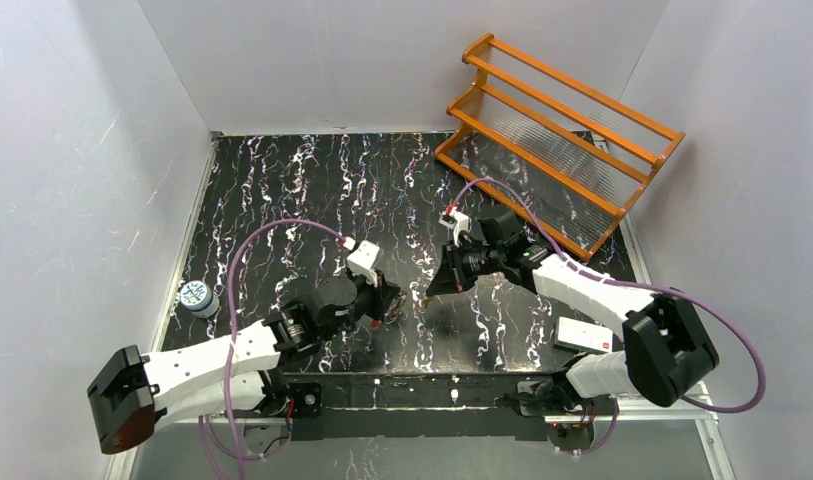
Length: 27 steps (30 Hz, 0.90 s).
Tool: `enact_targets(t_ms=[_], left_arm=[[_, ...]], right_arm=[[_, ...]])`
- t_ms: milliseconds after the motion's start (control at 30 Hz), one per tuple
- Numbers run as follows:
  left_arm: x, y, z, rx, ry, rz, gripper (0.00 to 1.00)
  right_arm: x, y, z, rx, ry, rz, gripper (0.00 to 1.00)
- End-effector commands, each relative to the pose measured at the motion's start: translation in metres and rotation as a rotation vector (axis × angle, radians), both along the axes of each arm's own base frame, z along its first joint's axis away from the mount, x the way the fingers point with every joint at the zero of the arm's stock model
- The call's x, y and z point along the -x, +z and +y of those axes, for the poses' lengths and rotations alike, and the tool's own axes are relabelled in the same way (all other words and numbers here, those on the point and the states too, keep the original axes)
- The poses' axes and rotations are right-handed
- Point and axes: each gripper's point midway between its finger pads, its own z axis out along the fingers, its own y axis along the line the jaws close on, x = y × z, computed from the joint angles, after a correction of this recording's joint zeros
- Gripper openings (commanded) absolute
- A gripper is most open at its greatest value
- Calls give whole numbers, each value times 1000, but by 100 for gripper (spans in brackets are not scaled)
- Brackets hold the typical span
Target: Put the keys on the keyring
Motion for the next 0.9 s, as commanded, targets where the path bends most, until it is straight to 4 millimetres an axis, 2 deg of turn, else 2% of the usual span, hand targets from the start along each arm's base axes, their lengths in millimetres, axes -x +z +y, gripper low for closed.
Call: enact_targets(t_ms=[0,267,433,600,700,867], left_arm=[[-6,-23,10,-106,89,88,0],[-8,-35,-17,-110,22,120,0],[-14,-41,-32,-126,13,137,0],[-16,-66,-44,-184,-25,162,0],[-13,-87,-49,-236,-63,190,0],[-11,-106,-61,-270,-113,221,0]], right_arm=[[4,-15,-2,35,5,82,1],[1,-19,-4,8,9,103,1],[-6,-29,-22,-12,-48,161,1],[-10,-42,-39,4,-84,191,1],[-9,-46,-41,16,-81,196,1],[-7,-49,-43,23,-84,196,1]])
